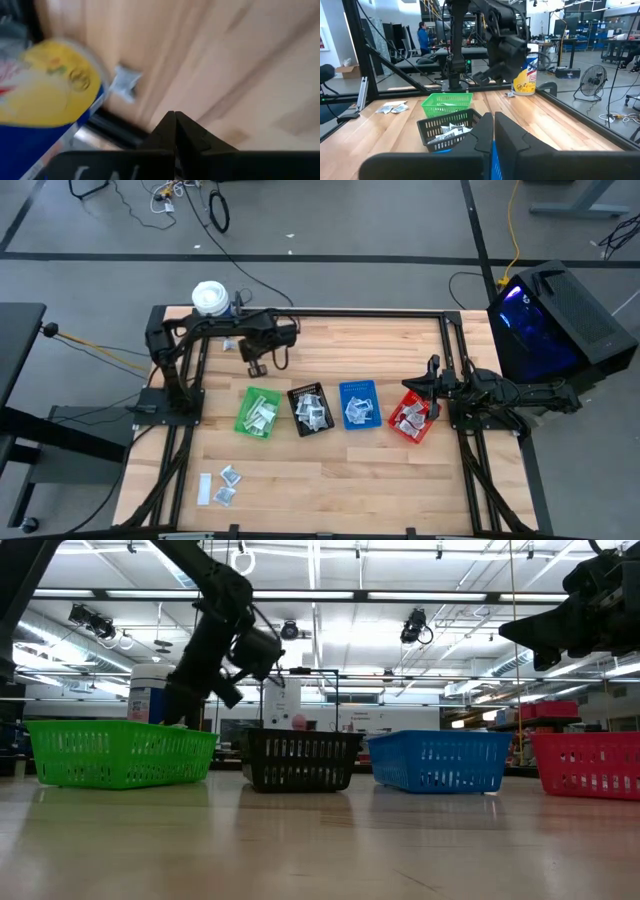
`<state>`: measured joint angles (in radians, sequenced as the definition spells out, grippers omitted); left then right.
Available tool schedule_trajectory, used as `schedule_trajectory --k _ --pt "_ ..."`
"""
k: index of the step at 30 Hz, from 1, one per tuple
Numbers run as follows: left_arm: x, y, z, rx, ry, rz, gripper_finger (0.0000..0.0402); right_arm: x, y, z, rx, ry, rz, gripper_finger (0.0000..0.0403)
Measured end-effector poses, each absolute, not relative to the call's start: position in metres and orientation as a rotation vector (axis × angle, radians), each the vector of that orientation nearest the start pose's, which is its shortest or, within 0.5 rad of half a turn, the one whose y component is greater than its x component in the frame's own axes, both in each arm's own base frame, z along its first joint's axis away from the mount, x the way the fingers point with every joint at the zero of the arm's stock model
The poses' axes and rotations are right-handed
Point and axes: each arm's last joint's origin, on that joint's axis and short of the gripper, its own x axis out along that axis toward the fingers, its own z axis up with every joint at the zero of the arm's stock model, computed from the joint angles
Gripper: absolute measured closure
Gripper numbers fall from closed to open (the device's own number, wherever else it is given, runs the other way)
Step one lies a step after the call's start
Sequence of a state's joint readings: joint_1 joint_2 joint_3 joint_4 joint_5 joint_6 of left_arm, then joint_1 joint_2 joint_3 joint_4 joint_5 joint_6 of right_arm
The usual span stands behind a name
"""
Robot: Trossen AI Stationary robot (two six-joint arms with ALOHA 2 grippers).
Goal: Pick & Place First Aid Supplies
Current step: Put the towelette pack into the black basket
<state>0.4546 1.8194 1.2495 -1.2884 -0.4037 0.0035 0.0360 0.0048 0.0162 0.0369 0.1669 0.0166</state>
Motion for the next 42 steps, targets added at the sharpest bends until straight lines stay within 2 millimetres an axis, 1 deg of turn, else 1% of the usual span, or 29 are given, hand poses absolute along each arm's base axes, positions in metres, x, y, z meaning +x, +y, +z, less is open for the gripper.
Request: schedule_trajectory --k 5,8,14,19,24,26,30,36,42 --pt "0.241 0.153 0.173 -0.02 1.971 0.695 0.0393 0.097 -0.001 0.172 0.021 -0.049 -0.13 0.038" --pt "0.235 0.16 0.167 0.0 1.975 0.724 0.0391 0.097 -0.001 0.172 0.021 -0.049 -0.13 0.038" --pt "0.23 0.168 0.157 0.036 1.959 0.684 0.0397 0.097 -0.001 0.172 0.021 -0.049 -0.13 0.038" --pt "0.224 0.174 0.152 0.035 1.969 0.653 0.0389 0.097 -0.001 0.172 0.021 -0.049 -0.13 0.038" --pt "0.217 0.174 0.144 0.034 1.99 0.629 0.0391 0.097 -0.001 0.172 0.021 -0.049 -0.13 0.038" --pt "0.215 0.173 0.139 0.059 1.997 0.593 0.0395 0.097 -0.001 0.172 0.021 -0.049 -0.13 0.038" --pt "0.214 0.172 0.134 0.093 1.991 0.575 0.0396 0.097 -0.001 0.172 0.021 -0.049 -0.13 0.038" --pt "0.215 0.175 0.132 0.145 1.986 0.554 0.0384 0.097 -0.001 0.172 0.021 -0.049 -0.13 0.038" --pt "0.217 0.179 0.132 0.192 1.962 0.541 0.0392 0.097 -0.001 0.172 0.021 -0.049 -0.13 0.038"
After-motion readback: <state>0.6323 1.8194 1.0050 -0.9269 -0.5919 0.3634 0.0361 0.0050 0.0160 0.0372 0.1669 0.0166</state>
